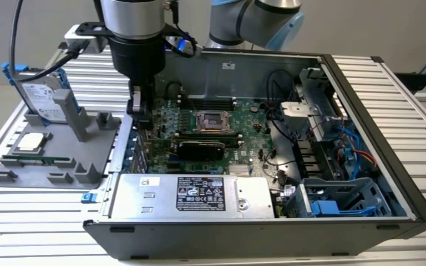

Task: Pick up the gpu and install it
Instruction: 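Insert the gpu into the slot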

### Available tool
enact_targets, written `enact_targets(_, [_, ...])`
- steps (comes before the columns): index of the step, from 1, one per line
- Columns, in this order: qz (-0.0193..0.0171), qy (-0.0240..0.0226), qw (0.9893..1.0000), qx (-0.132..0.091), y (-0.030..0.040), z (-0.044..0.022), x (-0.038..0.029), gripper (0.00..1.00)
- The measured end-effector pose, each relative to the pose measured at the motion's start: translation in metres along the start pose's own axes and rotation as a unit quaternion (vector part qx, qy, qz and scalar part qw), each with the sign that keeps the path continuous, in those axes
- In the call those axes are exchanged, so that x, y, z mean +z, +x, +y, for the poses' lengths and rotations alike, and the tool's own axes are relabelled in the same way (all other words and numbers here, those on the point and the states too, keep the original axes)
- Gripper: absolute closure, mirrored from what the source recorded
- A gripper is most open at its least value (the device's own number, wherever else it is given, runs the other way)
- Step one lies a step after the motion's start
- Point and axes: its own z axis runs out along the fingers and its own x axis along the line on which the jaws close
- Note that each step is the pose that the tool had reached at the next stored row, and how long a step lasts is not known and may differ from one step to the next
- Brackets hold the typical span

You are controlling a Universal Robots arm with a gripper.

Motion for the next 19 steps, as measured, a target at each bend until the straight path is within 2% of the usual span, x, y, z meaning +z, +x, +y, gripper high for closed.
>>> enact_targets(3, [0.0003,-0.0021,1.0,0.0,0.0001,0.0011,0.0003,1.0])
enact_targets(7, [0.001,-0.0027,1.0,0.0,-0.0002,0.0011,0.0048,1.0])
enact_targets(10, [0.0005,-0.0025,1.0,0.0,-0.0001,0.0011,0.0056,1.0])
enact_targets(14, [-0.0012,-0.0018,1.0,0.0,-0.0007,-0.001,0.0015,1.0])
enact_targets(15, [-0.0004,-0.0024,1.0,0.0,-0.0003,-0.002,-0.0008,1.0])
enact_targets(19, [-0.0001,-0.0028,1.0,-0.001,0.0,-0.0101,-0.0043,1.0])
